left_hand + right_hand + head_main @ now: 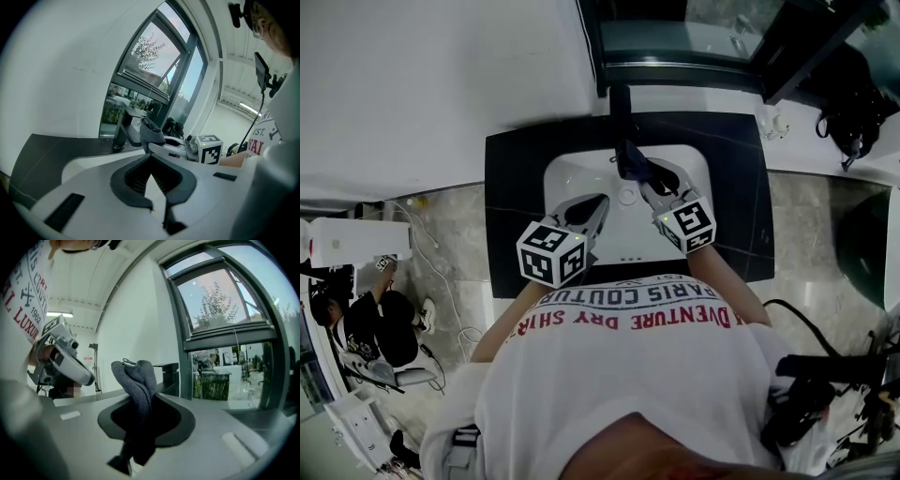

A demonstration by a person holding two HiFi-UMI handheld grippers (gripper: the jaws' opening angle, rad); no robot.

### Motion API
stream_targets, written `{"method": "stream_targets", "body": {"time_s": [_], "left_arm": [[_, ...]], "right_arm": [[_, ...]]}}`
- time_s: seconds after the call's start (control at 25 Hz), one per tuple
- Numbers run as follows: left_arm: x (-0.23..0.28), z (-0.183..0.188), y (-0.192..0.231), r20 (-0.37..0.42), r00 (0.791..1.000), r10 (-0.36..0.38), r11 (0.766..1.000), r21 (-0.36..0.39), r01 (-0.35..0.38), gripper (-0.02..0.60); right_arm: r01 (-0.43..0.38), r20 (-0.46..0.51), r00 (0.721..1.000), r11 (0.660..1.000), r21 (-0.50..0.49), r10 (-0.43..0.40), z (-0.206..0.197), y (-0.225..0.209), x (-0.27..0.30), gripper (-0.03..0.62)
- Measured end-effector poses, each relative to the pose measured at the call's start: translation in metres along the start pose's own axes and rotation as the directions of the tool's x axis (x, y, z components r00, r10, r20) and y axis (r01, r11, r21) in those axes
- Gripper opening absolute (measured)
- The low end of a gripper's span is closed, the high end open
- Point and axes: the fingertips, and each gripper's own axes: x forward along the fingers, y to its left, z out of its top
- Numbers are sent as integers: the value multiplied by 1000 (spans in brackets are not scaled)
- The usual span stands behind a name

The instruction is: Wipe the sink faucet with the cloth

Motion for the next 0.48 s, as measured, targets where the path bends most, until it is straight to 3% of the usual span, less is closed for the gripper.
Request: {"method": "stream_targets", "body": {"time_s": [0.16, 0.48], "left_arm": [[9, 3, 10, -9, 1000, 6, 1000, -12, -6, 2], [9, 8, 26, -18, 1000, 13, 1000, -25, -13, 2]], "right_arm": [[-6, 43, 999, 994, 107, 1, -1, -14, 4, 78], [18, 94, 995, 980, 198, -37, 10, -28, 10, 78]]}}
